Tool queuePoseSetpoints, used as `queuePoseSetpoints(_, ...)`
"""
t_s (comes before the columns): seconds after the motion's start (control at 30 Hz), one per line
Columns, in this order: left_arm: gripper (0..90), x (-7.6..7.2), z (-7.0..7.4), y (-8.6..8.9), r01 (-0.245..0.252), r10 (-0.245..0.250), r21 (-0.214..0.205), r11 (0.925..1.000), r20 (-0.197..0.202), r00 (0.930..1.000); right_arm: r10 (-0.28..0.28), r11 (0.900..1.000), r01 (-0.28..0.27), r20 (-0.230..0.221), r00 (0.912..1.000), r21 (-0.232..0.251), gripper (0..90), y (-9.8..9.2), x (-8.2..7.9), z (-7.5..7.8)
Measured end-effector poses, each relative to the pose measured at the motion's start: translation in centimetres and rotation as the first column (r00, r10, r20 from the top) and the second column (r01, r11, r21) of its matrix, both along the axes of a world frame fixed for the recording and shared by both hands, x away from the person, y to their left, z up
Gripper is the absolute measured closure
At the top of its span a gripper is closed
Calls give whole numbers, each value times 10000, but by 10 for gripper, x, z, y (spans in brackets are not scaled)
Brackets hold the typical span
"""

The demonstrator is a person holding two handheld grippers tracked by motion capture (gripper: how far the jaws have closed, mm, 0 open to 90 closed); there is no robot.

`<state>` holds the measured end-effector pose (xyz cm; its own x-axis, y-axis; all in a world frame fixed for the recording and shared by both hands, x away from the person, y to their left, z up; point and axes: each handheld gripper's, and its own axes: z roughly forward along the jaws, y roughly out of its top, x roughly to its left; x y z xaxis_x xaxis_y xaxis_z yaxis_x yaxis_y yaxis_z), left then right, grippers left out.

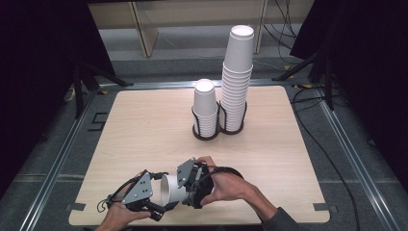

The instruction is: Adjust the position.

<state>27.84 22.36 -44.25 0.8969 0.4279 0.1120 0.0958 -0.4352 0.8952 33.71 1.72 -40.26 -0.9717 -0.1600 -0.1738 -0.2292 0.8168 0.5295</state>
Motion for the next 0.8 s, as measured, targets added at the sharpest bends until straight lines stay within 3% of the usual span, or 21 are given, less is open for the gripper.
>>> queuePoseSetpoints(0.03, 88, 0, 1, 0, 44, -44, 140, 9999, -36, 10000, -255, 9996, 253, -240, 9994, -92, 165, 0, -2, -1)
queuePoseSetpoints(0.07, 88, -1, 0, 0, 9, -9, 46, 10000, 13, 10000, 18, 10000, -19, -81, 10000, -49, 164, 1, -1, -1)
queuePoseSetpoints(0.17, 88, -1, 0, -1, 13, -13, 26, 10000, -33, 10000, 129, 9999, -128, 96, 9999, -98, 163, 3, 0, -4)
queuePoseSetpoints(0.2, 88, -1, 0, -1, 22, -21, 8, 10000, -42, 10000, -349, 9990, 340, -295, 9990, -305, 163, 2, -4, -4)
queuePoseSetpoints(0.27, 87, -1, 0, 0, 93, -93, -9, 10000, -10, 10000, 143, 9998, -142, 34, 9999, -102, 167, 4, 0, -6)
queuePoseSetpoints(0.33, 87, -1, -1, -1, 148, -149, -171, 9997, -23, 9999, 66, 9999, -67, -97, 9999, -130, 168, 5, -1, -7)
queuePoseSetpoints(0.43, 85, -1, -1, 0, 195, -195, 19, 9998, -56, 9998, 353, 9993, -351, 80, 9993, -145, 198, 5, -1, -10)
queuePoseSetpoints(0.57, 77, 0, -4, 0, 205, -210, -424, 9989, -106, 9997, 233, 9997, -233, -9, 9997, -72, 203, 4, -1, -13)
queuePoseSetpoints(0.6, 74, 0, -3, 1, 215, -224, -458, 9987, -175, 9996, 545, 9984, -548, 179, 9984, 157, 203, 4, 2, -13)
queuePoseSetpoints(0.63, 70, 1, -4, 2, 181, -192, -658, 9977, -165, 9997, -372, 9993, 366, -484, 9981, -122, 203, 0, -5, -12)
queuePoseSetpoints(0.67, 68, 1, -5, 2, 216, -228, -880, 9959, -135, 9996, 396, 9990, -396, 12, 9992, 215, 203, 1, 1, -11)
queuePoseSetpoints(0.73, 61, 1, -4, 2, 114, -123, -1005, 9949, -84, 9999, 290, 9990, -284, -165, 9994, 335, 203, 0, 2, -13)
queuePoseSetpoints(0.8, 62, 0, -2, 4, 22, -36, -1183, 9930, -115, 9999, 300, 9990, -299, -33, 9995, 326, 204, -1, 2, -13)
